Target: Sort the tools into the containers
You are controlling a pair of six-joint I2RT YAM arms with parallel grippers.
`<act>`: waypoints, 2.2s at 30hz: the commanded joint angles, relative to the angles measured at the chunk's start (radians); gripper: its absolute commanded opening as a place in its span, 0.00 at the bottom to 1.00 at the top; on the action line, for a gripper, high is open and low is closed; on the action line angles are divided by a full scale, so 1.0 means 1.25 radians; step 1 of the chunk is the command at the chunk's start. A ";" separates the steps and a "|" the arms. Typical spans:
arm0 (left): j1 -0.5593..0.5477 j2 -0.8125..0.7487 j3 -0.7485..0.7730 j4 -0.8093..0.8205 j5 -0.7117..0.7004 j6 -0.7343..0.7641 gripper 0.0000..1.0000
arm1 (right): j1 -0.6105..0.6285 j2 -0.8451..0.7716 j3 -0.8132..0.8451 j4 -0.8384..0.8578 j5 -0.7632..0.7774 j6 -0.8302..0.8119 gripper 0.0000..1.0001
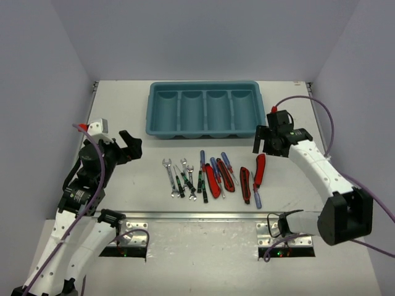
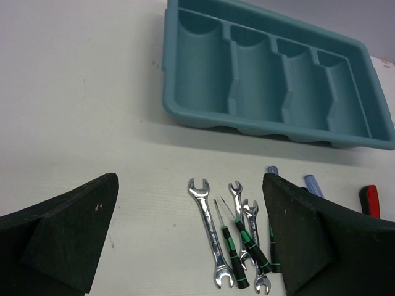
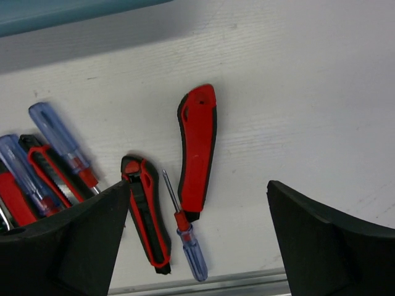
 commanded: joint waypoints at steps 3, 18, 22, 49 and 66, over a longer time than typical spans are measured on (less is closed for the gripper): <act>-0.028 0.004 0.002 0.038 -0.001 -0.004 1.00 | -0.004 0.102 -0.011 0.138 0.015 0.039 0.84; -0.036 -0.030 0.006 0.033 -0.017 -0.006 1.00 | -0.046 0.278 -0.156 0.284 -0.012 0.032 0.48; -0.036 -0.048 0.006 0.032 -0.025 -0.008 1.00 | -0.095 0.275 -0.179 0.297 -0.030 0.024 0.29; -0.046 -0.013 0.006 0.034 -0.011 -0.006 1.00 | -0.090 0.477 0.613 0.191 -0.238 -0.255 0.00; -0.058 -0.034 0.000 0.039 -0.007 -0.007 1.00 | 0.009 0.501 0.862 -0.101 -0.029 -0.163 0.89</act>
